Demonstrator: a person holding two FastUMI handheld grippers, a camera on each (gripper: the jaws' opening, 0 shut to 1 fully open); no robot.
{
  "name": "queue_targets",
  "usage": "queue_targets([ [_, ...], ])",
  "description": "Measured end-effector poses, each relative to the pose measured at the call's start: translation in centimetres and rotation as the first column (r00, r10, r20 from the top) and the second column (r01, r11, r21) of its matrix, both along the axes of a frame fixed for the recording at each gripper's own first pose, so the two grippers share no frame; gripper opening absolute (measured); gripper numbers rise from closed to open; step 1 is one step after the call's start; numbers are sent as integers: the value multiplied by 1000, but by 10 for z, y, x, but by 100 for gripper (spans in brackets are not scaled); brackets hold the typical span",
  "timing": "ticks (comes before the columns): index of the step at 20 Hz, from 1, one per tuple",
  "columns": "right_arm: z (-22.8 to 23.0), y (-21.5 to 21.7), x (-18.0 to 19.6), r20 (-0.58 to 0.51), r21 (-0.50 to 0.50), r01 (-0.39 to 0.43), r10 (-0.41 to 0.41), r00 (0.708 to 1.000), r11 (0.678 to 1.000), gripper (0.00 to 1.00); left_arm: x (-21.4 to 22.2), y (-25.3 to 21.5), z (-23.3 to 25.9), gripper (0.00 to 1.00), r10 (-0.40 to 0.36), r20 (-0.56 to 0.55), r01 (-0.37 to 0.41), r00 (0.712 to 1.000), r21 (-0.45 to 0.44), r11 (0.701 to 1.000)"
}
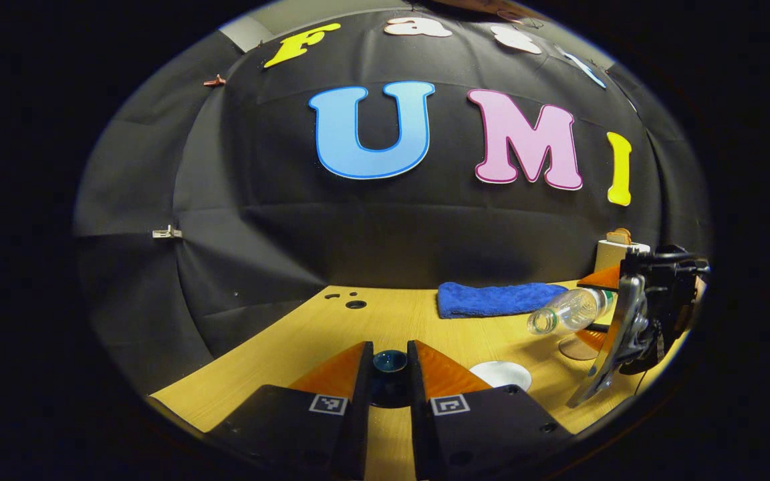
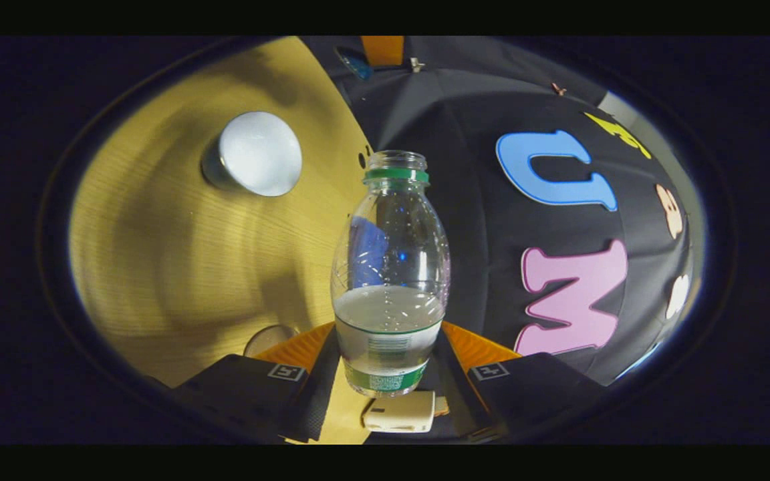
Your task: Open the teacup lid with one hand, grasp the water bottle and pour water into the teacup with the other hand; after pouring, place the water bottle on the coaster and then close the teacup lid.
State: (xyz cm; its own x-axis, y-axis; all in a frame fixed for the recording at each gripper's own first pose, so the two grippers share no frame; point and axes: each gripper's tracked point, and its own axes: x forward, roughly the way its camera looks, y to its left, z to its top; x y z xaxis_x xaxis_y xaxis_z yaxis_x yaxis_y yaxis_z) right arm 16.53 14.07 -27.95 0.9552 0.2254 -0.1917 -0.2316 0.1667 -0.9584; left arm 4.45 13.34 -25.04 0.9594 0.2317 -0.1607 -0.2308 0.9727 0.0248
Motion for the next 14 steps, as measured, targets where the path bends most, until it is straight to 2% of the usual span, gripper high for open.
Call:
queue_targets([
  [7, -4, 1, 4, 42, -135, -34, 40, 998, 990, 74, -9, 2, -6, 30, 7, -8, -7, 1000, 8, 1000],
  [14, -5, 2, 5, 78, -247, -89, 111, 991, 965, 74, -13, -3, -11, 30, 14, -11, -14, 1000, -1, 1000],
])
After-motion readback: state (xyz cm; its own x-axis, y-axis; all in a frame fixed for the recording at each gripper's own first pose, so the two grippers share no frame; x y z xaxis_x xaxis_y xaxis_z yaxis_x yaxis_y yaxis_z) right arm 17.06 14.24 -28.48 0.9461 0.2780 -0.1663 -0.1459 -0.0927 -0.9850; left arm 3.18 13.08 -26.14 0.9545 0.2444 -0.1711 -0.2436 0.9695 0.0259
